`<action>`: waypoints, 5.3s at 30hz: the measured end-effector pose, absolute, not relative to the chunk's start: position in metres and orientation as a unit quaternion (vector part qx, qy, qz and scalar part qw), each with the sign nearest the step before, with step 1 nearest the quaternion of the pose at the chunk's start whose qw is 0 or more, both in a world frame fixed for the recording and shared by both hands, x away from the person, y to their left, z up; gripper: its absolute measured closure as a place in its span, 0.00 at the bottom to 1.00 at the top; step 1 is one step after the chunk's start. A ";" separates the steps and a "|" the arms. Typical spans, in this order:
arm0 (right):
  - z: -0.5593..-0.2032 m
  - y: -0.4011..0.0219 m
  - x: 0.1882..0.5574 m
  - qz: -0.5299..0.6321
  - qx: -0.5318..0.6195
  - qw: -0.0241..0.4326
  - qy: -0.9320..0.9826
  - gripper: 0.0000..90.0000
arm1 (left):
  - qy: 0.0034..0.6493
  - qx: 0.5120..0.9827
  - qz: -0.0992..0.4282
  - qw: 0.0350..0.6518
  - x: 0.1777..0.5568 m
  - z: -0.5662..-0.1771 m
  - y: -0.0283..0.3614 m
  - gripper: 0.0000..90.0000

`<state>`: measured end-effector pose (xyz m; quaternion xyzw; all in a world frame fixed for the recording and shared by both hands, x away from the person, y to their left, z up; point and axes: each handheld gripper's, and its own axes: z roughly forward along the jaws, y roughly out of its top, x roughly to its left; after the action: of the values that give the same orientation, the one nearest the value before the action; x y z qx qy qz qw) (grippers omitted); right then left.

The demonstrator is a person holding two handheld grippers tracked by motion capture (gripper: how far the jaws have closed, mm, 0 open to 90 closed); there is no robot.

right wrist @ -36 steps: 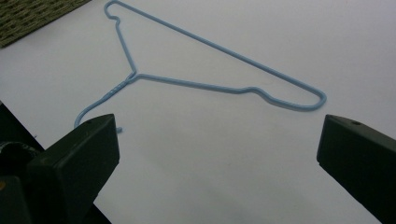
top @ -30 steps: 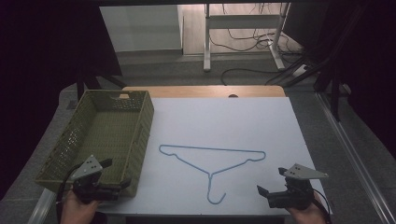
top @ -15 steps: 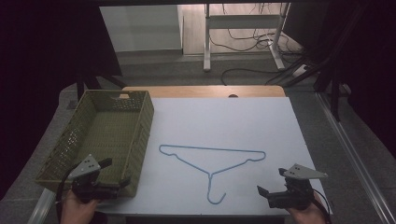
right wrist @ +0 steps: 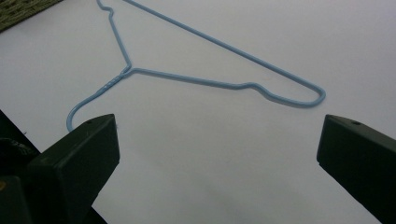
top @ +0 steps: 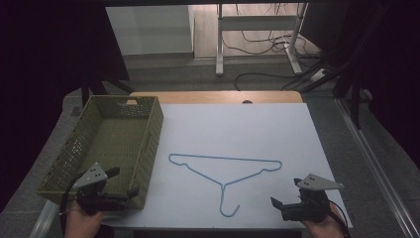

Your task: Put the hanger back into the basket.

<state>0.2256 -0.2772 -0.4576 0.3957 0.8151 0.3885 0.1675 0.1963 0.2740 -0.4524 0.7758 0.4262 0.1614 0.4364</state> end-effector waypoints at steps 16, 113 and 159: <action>-0.451 -0.265 0.227 0.383 0.397 0.165 0.818 0.00 | 0.393 0.785 0.154 0.453 0.207 -0.435 0.248 0.03; -0.485 -0.140 0.236 0.331 0.175 0.010 0.927 0.96 | 0.309 0.858 0.037 0.408 0.266 -0.500 0.134 0.04; -0.456 -0.142 0.246 0.366 0.162 0.017 0.917 0.96 | 0.200 0.919 0.089 0.329 0.326 -0.519 0.061 0.56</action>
<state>0.2459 -0.1423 -0.4557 0.1615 0.9165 0.3656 0.0165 0.3263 0.0614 -0.5190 0.9186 0.2004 0.0891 0.3289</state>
